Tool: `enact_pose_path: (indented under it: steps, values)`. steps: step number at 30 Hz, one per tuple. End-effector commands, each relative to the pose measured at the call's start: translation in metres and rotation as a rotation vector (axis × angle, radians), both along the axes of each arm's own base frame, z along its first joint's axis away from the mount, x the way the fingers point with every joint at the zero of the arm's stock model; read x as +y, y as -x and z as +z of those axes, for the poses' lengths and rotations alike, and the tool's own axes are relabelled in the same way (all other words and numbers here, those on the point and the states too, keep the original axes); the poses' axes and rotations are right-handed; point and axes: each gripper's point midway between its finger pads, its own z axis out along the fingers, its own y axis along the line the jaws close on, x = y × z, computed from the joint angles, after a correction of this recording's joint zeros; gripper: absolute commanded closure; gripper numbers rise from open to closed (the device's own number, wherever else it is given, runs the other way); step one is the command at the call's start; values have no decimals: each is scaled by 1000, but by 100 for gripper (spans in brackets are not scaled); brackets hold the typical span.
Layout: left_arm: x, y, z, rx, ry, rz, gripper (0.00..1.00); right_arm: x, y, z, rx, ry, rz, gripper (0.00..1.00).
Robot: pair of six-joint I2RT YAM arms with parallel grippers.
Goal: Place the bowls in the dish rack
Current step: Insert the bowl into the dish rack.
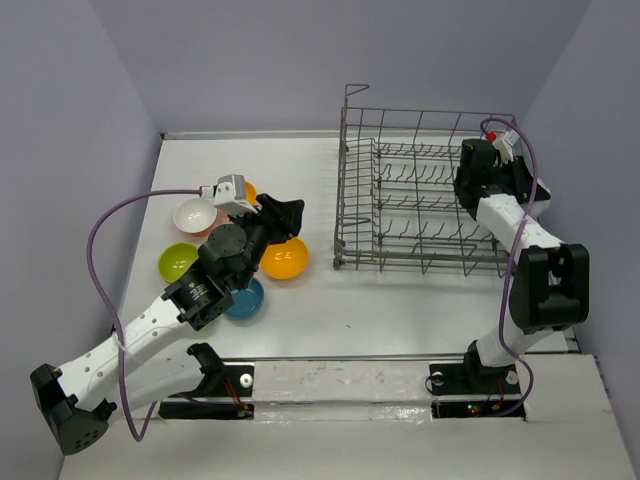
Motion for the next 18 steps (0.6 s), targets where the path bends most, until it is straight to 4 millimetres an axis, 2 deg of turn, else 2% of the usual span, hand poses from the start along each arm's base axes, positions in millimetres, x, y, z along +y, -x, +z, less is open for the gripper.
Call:
enact_pose_path:
  steps: [1, 18]
  values:
    - [1, 1, 15, -43, 41, -3, 39, -1, 17, 26, -112, 49, -121, 99]
    - [1, 3, 16, -46, 39, -6, 39, -12, 4, 11, -52, 65, -171, 99]
